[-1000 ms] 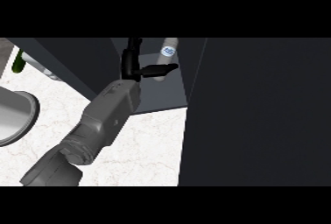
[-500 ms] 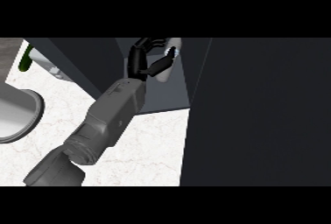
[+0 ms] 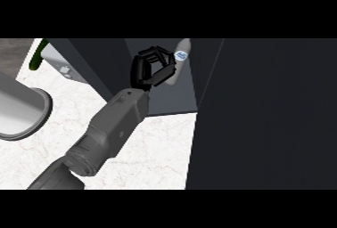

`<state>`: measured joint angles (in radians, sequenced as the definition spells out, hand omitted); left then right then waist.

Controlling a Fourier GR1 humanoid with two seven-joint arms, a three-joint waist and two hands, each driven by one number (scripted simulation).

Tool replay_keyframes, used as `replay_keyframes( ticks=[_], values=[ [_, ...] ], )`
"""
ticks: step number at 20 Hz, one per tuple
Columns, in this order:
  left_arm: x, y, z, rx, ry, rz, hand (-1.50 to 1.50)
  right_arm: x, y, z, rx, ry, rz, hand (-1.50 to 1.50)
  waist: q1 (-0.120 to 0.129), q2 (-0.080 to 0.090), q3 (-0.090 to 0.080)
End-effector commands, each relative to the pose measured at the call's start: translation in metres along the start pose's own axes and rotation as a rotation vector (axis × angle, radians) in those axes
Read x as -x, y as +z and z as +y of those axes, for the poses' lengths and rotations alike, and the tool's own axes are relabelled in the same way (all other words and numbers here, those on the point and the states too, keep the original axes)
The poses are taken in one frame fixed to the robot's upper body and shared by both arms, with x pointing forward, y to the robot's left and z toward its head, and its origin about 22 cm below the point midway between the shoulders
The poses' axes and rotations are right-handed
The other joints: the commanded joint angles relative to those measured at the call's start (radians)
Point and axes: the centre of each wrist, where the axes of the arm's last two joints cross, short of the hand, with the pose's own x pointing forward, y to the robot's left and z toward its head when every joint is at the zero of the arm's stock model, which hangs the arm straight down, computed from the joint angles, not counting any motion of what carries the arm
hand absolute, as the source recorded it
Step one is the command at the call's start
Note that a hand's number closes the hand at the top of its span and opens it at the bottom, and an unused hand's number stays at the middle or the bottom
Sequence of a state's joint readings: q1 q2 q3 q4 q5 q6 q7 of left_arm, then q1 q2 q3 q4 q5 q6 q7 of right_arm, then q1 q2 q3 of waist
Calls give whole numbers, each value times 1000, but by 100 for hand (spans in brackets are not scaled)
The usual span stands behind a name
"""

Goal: Pick up the bottled water, place it into the cabinet and close the cabinet

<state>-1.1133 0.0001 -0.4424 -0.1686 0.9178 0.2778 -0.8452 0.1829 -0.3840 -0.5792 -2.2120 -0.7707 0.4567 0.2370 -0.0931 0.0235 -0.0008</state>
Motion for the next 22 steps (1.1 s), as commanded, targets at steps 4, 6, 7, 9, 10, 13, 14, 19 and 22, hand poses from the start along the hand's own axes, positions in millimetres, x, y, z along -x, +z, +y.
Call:
replay_keyframes(
  ticks=[4, 6, 7, 9, 10, 13, 14, 19, 22],
  values=[
    [24, 41, 5, 46, 126, 29, 150, -11, 5, 0, -2, 14, 21, -150, 39, -17, 0],
    [25, 51, -1, 44, 144, 50, 150, -9, 8, 13, -38, 24, 23, -150, 42, -19, 0],
    [28, 46, 9, 66, 175, 58, 150, -12, 12, 10, -28, 33, 43, -150, 67, -22, 0],
    [32, 70, 2, 74, 217, 64, 150, -16, 15, 14, -47, 14, 65, 150, 74, -28, 1],
    [34, 67, 8, 91, 209, 74, 150, -10, 23, 24, -61, 27, 65, 150, 83, -27, 1],
    [47, 100, 12, 126, 261, 95, 150, -34, 16, 24, -97, 42, 61, 150, 83, -30, 0],
    [36, 93, -1, 124, 283, 113, 150, -23, 23, 33, -113, 2, 59, 150, 78, -29, 1],
    [29, 114, 31, 183, 317, 102, 150, -38, 7, 40, -175, -2, 74, 150, 106, -35, 0],
    [35, 150, 52, 214, 296, 121, -150, -35, 5, 54, -179, -6, 74, 150, 110, -32, 0]
  ],
)
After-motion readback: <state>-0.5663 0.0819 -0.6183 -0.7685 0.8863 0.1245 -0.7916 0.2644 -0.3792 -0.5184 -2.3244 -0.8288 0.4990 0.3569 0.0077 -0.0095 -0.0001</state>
